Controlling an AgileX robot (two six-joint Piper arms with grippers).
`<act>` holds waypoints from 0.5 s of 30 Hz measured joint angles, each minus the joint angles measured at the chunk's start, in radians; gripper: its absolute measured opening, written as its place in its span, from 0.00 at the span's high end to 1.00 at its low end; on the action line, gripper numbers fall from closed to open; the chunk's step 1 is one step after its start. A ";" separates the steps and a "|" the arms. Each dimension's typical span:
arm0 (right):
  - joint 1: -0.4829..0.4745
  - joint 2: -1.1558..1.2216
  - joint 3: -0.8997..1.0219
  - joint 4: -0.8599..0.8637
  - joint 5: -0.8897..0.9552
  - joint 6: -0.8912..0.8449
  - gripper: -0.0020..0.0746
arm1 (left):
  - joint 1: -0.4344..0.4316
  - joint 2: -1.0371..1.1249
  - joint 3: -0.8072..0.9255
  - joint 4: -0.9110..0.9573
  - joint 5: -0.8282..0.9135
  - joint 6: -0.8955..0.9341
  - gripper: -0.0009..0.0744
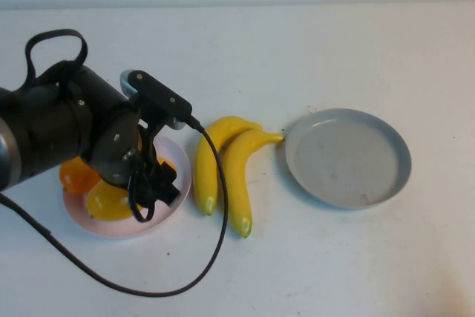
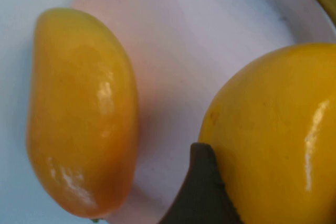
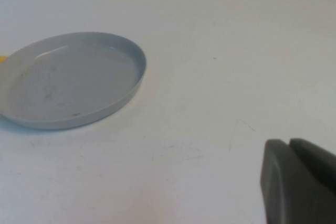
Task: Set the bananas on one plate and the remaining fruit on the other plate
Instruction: Put one type of fruit in the left plate
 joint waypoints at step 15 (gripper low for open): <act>0.000 0.000 0.000 0.000 0.000 0.000 1.00 | 0.085 0.086 0.000 0.001 -0.027 -0.069 0.33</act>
